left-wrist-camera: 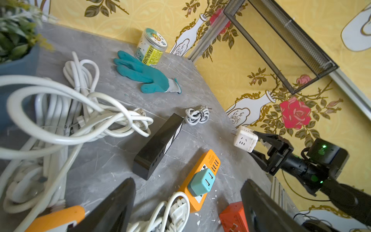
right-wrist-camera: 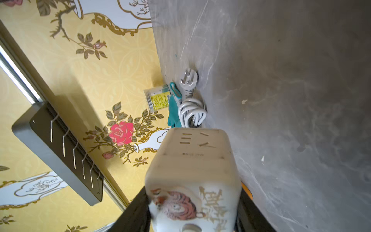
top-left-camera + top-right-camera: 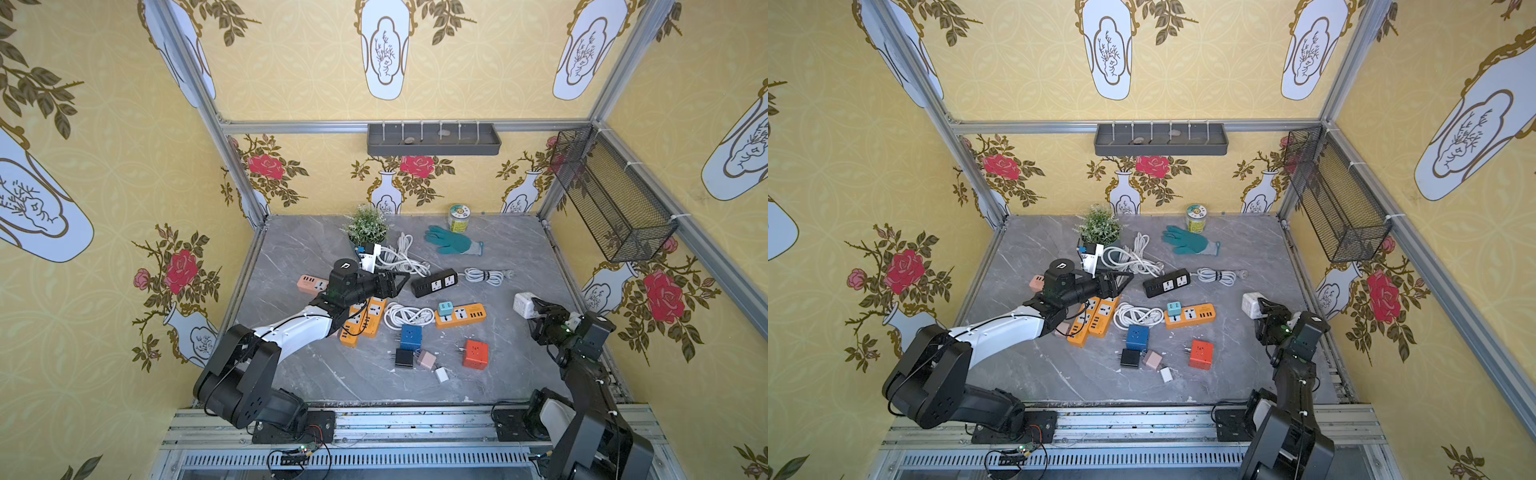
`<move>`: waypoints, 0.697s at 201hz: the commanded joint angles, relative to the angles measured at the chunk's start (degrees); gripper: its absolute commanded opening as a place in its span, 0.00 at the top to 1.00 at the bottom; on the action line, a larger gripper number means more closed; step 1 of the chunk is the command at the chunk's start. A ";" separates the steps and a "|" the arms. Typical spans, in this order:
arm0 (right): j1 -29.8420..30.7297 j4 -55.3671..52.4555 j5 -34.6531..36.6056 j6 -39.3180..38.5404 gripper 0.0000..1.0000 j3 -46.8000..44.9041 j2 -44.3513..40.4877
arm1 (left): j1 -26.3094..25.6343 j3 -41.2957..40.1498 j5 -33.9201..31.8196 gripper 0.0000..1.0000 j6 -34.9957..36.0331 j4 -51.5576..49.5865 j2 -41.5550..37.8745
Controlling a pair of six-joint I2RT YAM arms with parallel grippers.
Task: Pull the plug off the socket
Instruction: Place the plug at the corner of the board.
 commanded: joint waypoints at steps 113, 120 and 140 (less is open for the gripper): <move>-2.10 -13.28 1.68 -20.68 0.05 14.77 16.69 | 1.21 -0.99 -0.14 0.12 -4.56 -1.54 -1.06; -2.29 -16.21 3.04 -22.37 0.01 15.29 14.89 | 1.21 -1.03 -0.21 0.12 -4.56 -1.55 -1.17; -3.29 -22.23 3.11 -26.03 0.00 16.08 11.73 | 1.19 -1.07 -0.33 0.12 -4.64 -1.54 -1.25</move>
